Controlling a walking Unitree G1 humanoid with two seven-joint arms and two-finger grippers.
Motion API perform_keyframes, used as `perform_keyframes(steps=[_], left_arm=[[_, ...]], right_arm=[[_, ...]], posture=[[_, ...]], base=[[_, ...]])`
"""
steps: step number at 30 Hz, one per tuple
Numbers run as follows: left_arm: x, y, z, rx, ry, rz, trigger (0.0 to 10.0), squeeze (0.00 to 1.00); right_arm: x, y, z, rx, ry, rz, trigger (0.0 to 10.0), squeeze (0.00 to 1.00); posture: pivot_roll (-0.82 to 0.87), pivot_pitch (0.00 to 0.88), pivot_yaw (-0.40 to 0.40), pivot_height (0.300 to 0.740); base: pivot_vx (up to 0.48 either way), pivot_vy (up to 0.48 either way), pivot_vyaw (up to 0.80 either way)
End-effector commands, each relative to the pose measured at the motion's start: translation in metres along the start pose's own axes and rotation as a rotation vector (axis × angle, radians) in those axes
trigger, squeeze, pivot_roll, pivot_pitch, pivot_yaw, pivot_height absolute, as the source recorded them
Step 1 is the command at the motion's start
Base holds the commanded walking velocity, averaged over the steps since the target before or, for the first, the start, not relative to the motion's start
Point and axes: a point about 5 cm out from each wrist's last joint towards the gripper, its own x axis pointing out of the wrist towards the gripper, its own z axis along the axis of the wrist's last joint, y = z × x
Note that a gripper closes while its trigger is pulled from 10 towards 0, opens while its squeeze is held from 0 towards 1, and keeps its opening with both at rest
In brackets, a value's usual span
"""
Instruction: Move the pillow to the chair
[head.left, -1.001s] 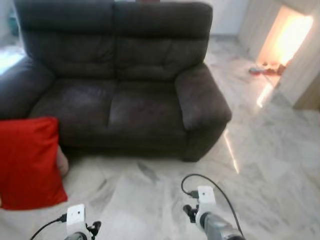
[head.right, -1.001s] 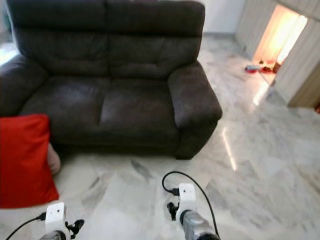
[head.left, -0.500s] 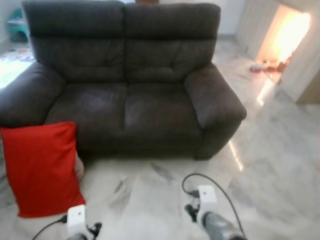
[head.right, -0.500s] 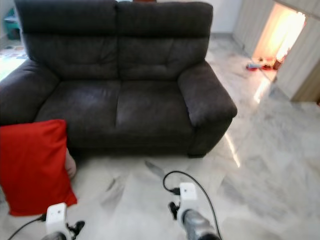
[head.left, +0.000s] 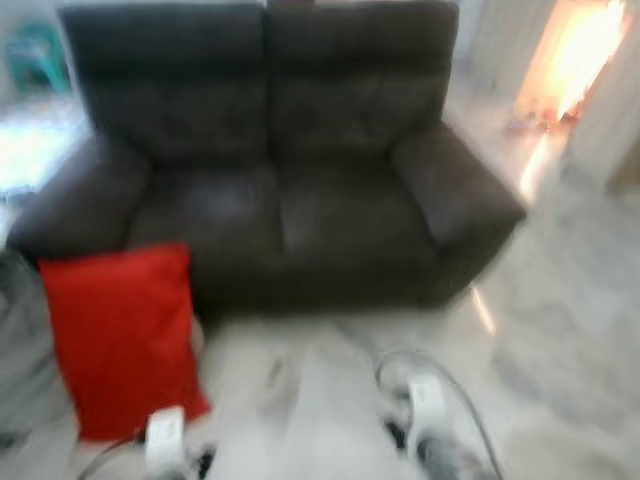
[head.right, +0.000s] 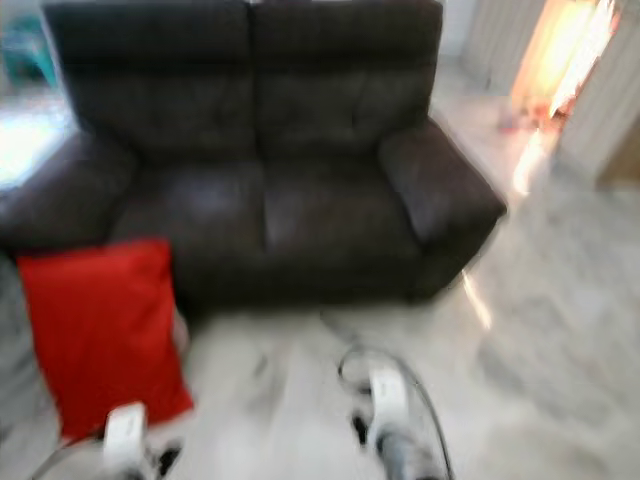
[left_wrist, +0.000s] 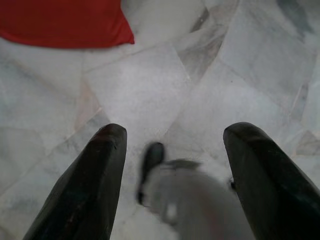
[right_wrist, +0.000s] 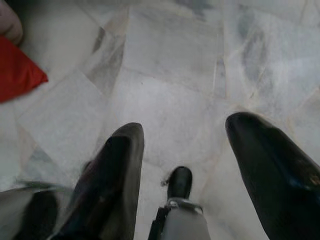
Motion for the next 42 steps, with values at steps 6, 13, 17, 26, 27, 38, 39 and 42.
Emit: perform_keyframes(steps=[6,13,17,26,27,38,39,42], left_arm=[[-0.0008,0.0071,0.0001,0.005,0.002,0.02,10.0,0.0],[-0.0007,0.0072,0.0007,0.005,0.001,0.02,10.0,0.0],[-0.0008,0.0074,0.0007,0.005,0.001,0.02,10.0,0.0],[-0.0007,0.007,0.0008,0.004,0.0,0.02,10.0,0.0],[-0.0007,0.007,0.0009,0.005,0.0,0.021,10.0,0.0],[-0.0008,0.0074,0.0011,0.004,-0.006,0.027,10.0,0.0],[-0.0008,0.0076,0.0011,0.003,-0.006,0.027,10.0,0.0],[-0.0008,0.0077,0.0007,0.004,-0.002,0.028,10.0,0.0]], right_arm=[[0.0014,0.0099,0.0066,-0.004,-0.014,0.022,10.0,0.0],[0.0014,0.0099,0.007,-0.001,-0.016,0.02,10.0,0.0],[0.0014,0.0101,0.0071,-0.001,-0.016,0.02,10.0,0.0],[0.0014,0.0096,0.0074,-0.001,-0.017,0.02,10.0,0.0],[0.0014,0.0096,0.0074,-0.001,-0.017,0.02,10.0,0.0],[0.0014,0.0097,0.0072,0.001,-0.018,0.02,10.0,0.0],[0.0014,0.0099,0.0072,0.002,-0.018,0.02,10.0,0.0],[0.0014,0.0098,0.0071,0.001,-0.018,0.02,10.0,0.0]], posture=[[0.11,0.0,-0.054,0.74],[0.11,0.0,-0.053,0.74],[0.11,0.0,-0.053,0.74],[0.11,0.0,-0.054,0.74],[0.11,0.0,-0.054,0.74],[0.1,0.0,-0.052,0.74],[0.1,0.0,-0.052,0.74],[0.1,0.0,-0.052,0.74]], base=[[0.0,0.437,0.0],[0.0,0.437,0.0],[0.0,0.438,0.0],[0.0,0.366,0.0],[0.0,0.0,0.0],[0.0,0.0,0.0],[0.0,0.0,0.0],[0.0,0.0,0.0]])
